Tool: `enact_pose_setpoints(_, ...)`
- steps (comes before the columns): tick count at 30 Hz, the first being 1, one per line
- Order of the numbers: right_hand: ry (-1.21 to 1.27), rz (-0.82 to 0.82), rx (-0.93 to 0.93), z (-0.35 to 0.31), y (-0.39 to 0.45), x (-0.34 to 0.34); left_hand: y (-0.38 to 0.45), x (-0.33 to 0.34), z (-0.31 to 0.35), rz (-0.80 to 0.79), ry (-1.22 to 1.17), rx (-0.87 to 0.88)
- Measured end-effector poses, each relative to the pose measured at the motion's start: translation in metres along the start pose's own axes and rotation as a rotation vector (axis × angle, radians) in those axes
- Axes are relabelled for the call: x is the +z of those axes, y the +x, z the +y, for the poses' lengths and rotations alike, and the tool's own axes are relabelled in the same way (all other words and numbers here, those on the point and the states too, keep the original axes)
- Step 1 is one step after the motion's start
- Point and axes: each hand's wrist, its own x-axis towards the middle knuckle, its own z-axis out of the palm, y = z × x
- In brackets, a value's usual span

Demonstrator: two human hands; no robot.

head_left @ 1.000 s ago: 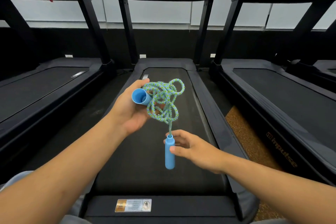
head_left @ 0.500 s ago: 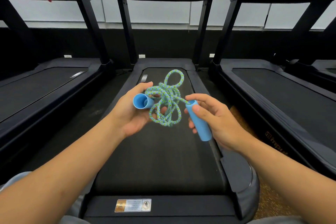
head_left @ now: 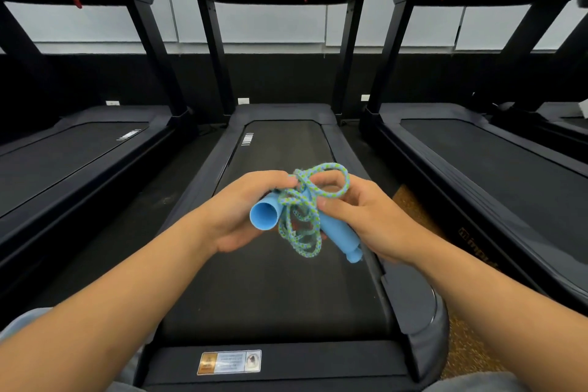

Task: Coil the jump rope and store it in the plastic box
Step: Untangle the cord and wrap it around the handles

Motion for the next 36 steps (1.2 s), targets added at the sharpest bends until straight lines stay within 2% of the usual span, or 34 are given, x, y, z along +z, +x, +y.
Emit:
enact_pose_setpoints(6,0.197,-0.045,-0.063,0.0,0.0,0.002,-0.002,0.008,0.001,0.079,0.104,0.042)
enact_pose_setpoints(10,0.31,0.082,0.005,0.002,0.003,0.007,-0.001,0.013,0.001,0.18,0.179,0.089)
enact_pose_setpoints(14,0.446,0.129,0.063,0.002,0.007,0.008,0.008,0.011,-0.006,0.261,0.409,0.125)
enact_pose_setpoints(18,0.456,0.146,0.077,-0.002,0.008,0.006,0.006,0.017,-0.008,0.331,0.662,0.223)
enact_pose_setpoints(22,0.474,0.264,0.132,-0.002,0.01,0.01,-0.001,0.027,-0.005,0.256,0.835,0.216)
enact_pose_setpoints(25,0.41,0.368,0.176,0.003,0.013,0.016,0.0,0.031,-0.01,0.296,0.889,0.251)
enact_pose_setpoints(28,0.272,0.452,0.084,0.008,0.017,0.021,0.007,0.031,-0.016,0.378,0.961,0.321)
enact_pose_setpoints(31,0.075,0.368,-0.069,0.002,0.015,0.019,0.011,0.026,-0.019,0.422,1.031,0.355)
enact_pose_setpoints(33,-0.074,0.322,-0.097,0.004,0.014,0.015,0.011,0.022,-0.021,0.409,1.076,0.37)
enact_pose_setpoints(36,-0.104,0.38,-0.101,0.007,0.014,0.012,0.012,0.015,-0.026,0.385,1.152,0.359)
